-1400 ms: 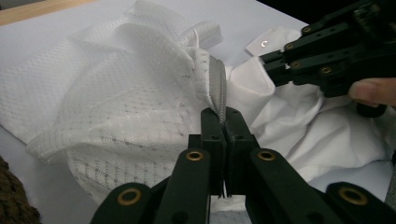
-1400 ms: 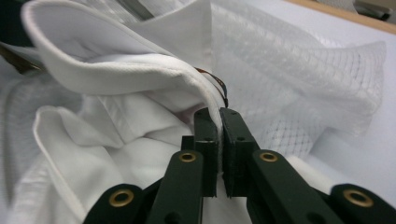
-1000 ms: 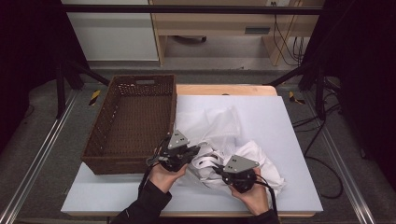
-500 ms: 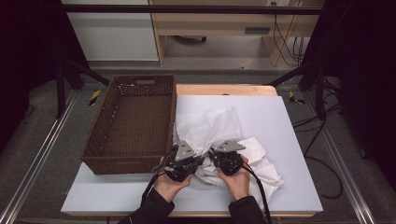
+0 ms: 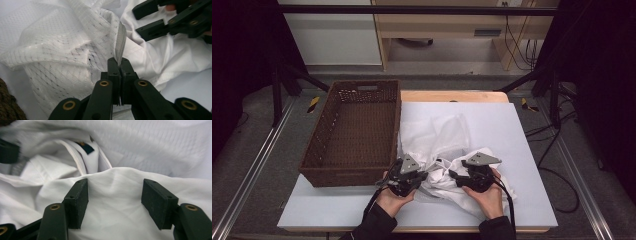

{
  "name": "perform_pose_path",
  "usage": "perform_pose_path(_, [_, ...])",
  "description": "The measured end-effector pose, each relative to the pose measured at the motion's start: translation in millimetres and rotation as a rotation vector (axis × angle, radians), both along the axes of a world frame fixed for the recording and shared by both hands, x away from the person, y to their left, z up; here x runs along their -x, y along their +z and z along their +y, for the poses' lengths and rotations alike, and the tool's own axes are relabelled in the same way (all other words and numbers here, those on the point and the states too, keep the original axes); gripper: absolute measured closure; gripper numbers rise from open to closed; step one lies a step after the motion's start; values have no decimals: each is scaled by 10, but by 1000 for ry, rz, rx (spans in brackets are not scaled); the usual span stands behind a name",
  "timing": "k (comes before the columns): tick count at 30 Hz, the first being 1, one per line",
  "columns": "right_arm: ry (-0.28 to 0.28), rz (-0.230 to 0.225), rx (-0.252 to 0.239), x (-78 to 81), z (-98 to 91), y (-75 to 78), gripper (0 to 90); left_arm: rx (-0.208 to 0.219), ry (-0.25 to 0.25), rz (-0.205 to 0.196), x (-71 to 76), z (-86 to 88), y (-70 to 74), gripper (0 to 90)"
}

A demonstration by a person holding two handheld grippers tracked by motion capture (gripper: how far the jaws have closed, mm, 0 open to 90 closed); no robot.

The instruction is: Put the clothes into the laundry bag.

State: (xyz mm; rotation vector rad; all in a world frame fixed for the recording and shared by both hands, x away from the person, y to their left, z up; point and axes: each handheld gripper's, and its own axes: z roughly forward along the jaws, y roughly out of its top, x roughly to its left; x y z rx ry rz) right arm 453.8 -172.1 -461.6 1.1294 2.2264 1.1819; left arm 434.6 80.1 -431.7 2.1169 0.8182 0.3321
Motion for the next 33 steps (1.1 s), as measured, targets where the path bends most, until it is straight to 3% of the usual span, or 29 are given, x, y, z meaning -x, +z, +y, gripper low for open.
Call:
perform_pose_path(1, [-6,17,-6,-35,20,-47,414,2,-1,4,-6,5,-8,885])
perform_pose_path(3, [21,30,-24,-64,27,-61,625,6,0,7,-16,13,-14,885])
perform_pose_path(4, [35,38,-35,-62,36,-66,676,7,1,6,-18,13,-14,885])
perform_pose_path(7, [64,44,7,-45,82,-86,793,11,2,8,-20,14,-12,885])
perform_pose_path(9, [74,44,6,-29,76,-64,812,13,5,7,-18,19,1,885])
perform_pose_path(11, [88,12,-10,26,61,10,815,21,8,1,-15,32,30,885])
perform_pose_path(15, [191,-85,-53,264,115,268,814,49,20,-17,-11,81,151,885])
perform_pose_path(17, [237,-108,-42,363,213,347,813,69,23,-33,1,106,238,885])
perform_pose_path(21, [285,-92,-12,364,459,306,812,68,19,-58,20,96,378,885])
perform_pose_path(26, [214,-49,16,151,698,147,810,62,0,-67,43,39,414,885])
perform_pose_path(29, [92,-60,0,-32,717,37,811,65,-6,-56,57,42,364,885])
perform_pose_path(33, [-52,-77,40,-180,655,-63,799,63,-9,-44,69,68,288,885])
